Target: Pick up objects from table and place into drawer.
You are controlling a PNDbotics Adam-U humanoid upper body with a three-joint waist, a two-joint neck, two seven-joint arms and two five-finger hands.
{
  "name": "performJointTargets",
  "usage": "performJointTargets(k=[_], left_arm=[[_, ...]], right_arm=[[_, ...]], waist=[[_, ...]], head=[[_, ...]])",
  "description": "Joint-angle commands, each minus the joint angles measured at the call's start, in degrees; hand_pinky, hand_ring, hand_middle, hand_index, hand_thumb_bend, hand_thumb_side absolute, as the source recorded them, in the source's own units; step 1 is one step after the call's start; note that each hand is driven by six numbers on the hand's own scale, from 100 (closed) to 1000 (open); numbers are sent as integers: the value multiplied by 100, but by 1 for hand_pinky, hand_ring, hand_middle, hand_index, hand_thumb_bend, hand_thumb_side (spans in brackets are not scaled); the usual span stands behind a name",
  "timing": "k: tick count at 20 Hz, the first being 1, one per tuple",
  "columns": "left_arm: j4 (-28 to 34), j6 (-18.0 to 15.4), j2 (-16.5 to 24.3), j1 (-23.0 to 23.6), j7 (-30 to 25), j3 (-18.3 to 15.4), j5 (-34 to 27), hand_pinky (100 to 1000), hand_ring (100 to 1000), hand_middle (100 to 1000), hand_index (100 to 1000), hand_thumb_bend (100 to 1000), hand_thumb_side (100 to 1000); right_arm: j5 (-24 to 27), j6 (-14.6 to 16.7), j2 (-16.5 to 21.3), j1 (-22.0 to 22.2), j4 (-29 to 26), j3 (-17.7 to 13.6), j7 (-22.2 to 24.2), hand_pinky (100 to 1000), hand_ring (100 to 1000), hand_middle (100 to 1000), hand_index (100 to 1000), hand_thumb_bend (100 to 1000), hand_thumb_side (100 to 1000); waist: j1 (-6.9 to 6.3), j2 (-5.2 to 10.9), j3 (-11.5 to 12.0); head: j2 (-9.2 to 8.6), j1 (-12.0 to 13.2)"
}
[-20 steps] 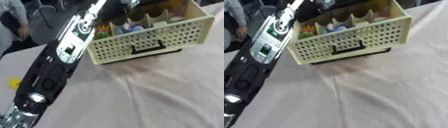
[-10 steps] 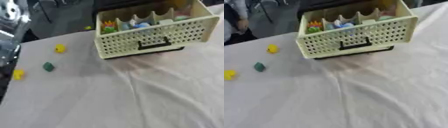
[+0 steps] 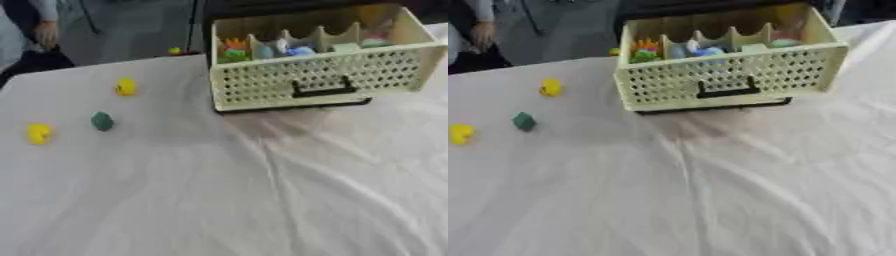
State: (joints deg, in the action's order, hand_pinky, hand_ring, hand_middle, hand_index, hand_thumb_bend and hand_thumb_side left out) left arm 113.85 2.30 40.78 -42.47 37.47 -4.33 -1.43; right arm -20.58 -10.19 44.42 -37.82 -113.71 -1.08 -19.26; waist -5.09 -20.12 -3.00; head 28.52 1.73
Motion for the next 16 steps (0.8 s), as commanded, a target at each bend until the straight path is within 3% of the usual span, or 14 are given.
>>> performJointTargets(k=[1, 6, 12, 16], left_arm=[[74, -409, -21, 217, 272, -163, 119, 471, 645, 820, 854, 251, 867], [74, -619, -441, 722, 324, -168, 340, 423, 608, 799, 835, 224, 871], [74, -819, -742, 1082, -389, -31, 435, 401, 590, 788, 827, 185, 876], [74, -871, -849, 1141, -858, 13, 383, 406, 597, 797, 837, 191, 888]], right_arm=[[-107, 24, 330, -33, -88, -57, 336, 496, 470, 436, 691, 157, 623], [-132, 105, 648, 32, -88, 38, 1351, 489, 459, 428, 696, 146, 662], [-291, 266, 955, 73, -88, 129, 2532, 463, 444, 415, 683, 105, 664], [-451, 579, 1248, 87, -88, 274, 3513, 431, 452, 449, 729, 100, 687]], waist=[[95, 146, 51], [276, 126, 162], [408, 112, 252], [500, 121, 291]], head=[[-89, -67], [-179, -110], [-278, -100], [-264, -107]])
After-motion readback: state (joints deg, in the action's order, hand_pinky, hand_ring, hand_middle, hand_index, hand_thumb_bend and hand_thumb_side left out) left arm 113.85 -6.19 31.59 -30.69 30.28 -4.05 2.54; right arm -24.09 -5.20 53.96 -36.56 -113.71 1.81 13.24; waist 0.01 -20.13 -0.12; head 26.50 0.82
